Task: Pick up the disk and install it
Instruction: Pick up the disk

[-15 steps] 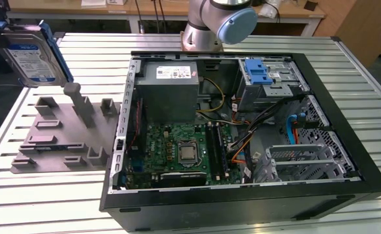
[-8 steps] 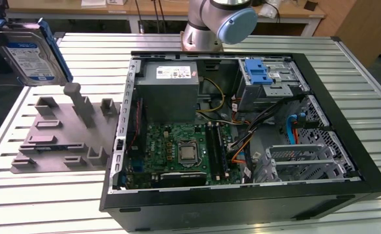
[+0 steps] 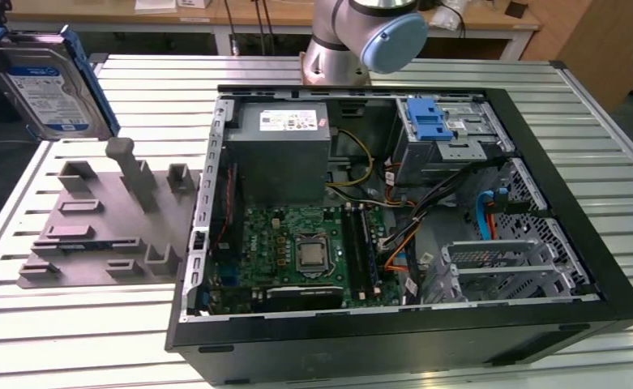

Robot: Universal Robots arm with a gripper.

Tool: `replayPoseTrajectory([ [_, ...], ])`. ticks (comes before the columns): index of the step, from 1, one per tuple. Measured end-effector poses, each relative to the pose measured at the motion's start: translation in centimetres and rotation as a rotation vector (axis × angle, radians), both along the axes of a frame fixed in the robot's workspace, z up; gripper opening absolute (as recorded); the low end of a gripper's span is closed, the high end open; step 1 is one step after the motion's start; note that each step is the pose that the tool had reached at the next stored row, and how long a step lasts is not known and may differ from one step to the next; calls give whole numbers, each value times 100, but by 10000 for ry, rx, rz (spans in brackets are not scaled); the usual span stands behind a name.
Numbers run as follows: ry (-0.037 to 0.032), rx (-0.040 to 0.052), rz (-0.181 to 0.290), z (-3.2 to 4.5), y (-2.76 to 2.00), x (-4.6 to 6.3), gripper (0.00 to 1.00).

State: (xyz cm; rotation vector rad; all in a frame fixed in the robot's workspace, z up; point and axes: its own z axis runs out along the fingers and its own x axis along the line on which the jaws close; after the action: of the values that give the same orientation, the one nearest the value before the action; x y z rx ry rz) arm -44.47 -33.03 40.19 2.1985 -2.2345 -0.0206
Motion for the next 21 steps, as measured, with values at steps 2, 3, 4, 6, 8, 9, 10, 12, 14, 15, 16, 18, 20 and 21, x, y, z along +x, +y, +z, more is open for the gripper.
replayPoseTrajectory([
  [2, -2, 1, 0, 7, 0, 0, 36],
  [3, 0, 0, 0, 11, 0, 0, 36],
  [4, 0, 0, 0, 15, 0, 0, 36],
  [6, 0, 0, 0, 22, 0, 0, 36],
  [8, 0, 0, 0, 29, 0, 0, 36],
  [9, 0, 0, 0, 33, 0, 0, 36],
  [10, 0, 0, 0, 37, 0, 0, 36],
  [12, 0, 0, 0, 44, 0, 0, 36],
  [14, -1, 1, 0, 49, 0, 0, 36],
  [15, -1, 0, 0, 53, 0, 0, 36],
  [16, -1, 0, 0, 56, 0, 0, 36],
  [18, -1, 1, 0, 61, 0, 0, 36],
  [20, -1, 0, 0, 66, 0, 0, 36],
  [21, 0, 0, 0, 69, 0, 0, 36],
])
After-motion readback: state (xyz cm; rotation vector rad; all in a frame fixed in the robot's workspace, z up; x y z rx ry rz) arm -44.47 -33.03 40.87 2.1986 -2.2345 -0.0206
